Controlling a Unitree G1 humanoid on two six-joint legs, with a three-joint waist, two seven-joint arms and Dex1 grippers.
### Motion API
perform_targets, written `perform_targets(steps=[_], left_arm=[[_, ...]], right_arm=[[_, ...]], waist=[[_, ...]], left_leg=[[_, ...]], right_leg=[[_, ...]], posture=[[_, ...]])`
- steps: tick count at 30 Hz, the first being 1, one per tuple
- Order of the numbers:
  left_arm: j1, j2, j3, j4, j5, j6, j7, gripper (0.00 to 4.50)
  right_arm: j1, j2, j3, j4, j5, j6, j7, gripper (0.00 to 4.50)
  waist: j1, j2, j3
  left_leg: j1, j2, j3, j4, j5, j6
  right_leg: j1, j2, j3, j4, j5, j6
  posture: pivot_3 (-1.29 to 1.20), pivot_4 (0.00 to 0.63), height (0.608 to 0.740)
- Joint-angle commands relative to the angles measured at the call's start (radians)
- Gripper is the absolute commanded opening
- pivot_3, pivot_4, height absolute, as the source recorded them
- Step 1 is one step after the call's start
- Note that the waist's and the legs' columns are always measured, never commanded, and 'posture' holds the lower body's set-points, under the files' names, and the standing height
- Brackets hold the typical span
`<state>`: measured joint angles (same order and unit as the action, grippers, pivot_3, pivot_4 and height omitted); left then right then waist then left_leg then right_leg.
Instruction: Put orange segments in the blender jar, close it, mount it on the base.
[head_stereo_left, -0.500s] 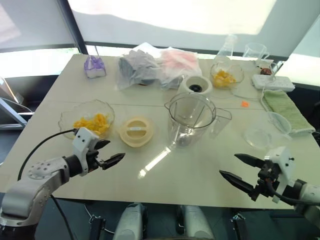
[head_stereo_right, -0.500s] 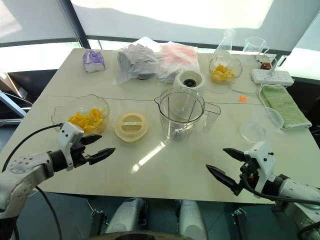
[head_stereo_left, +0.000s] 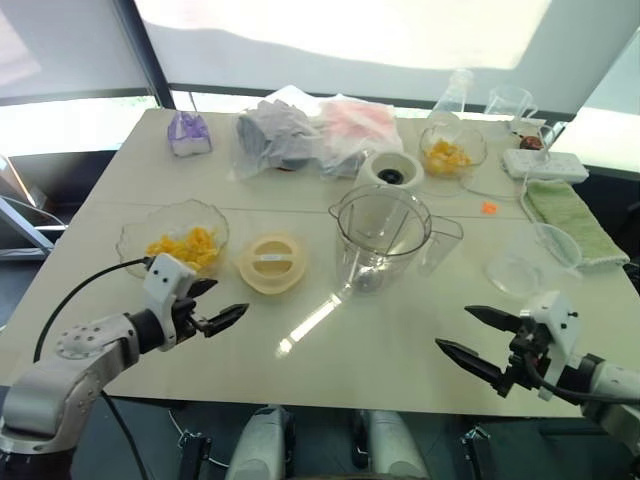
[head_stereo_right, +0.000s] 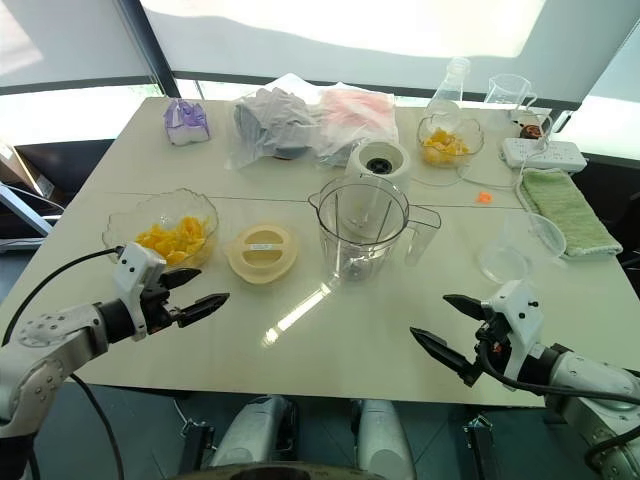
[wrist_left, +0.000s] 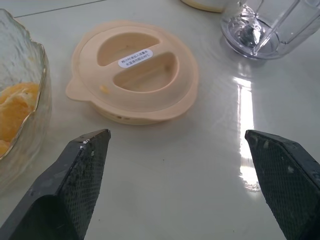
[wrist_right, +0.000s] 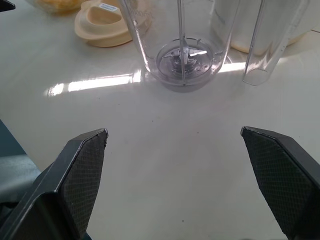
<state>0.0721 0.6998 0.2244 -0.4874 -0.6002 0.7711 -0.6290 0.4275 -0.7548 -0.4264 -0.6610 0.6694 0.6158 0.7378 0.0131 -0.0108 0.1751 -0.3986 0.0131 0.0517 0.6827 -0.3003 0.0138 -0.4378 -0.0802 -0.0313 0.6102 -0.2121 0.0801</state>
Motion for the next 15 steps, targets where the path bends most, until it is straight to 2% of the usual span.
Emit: perform_targets(steps=[1, 10, 15], left_arm=[[-0.006, -0.004, 0.029, -0.039, -0.006, -0.016, 0.014, 4.48], [-0.013, -0.010, 0.024, -0.047, 0.003, -0.032, 0.031, 4.48], [-0.045, 0.019, 0.055, -0.023, 0.000, -0.036, 0.018, 4.48]], right_arm=[[-0.015, 0.004, 0.000, -0.003, -0.005, -0.017, 0.003, 4.50], [-0.037, 0.001, 0.020, 0.007, -0.026, -0.026, 0.005, 4.50], [-0.086, -0.028, 0.037, -0.026, -0.018, -0.006, 0.011, 4.50]], waist=[[0.000, 0.000, 0.000], [0.000, 0.000, 0.000], [0.000, 0.000, 0.000]], left_leg=[[0.000, 0.000, 0.000, 0.000, 0.000, 0.000], [0.000, 0.000, 0.000, 0.000, 0.000, 0.000], [0.002, 0.000, 0.000, 0.000, 0.000, 0.000]], right_leg=[[0.000, 0.000, 0.000, 0.000, 0.000, 0.000], [0.000, 0.001, 0.000, 0.000, 0.000, 0.000], [0.002, 0.001, 0.000, 0.000, 0.000, 0.000]], posture=[[0.00, 0.150, 0.740], [0.00, 0.150, 0.740], [0.00, 0.150, 0.740]])
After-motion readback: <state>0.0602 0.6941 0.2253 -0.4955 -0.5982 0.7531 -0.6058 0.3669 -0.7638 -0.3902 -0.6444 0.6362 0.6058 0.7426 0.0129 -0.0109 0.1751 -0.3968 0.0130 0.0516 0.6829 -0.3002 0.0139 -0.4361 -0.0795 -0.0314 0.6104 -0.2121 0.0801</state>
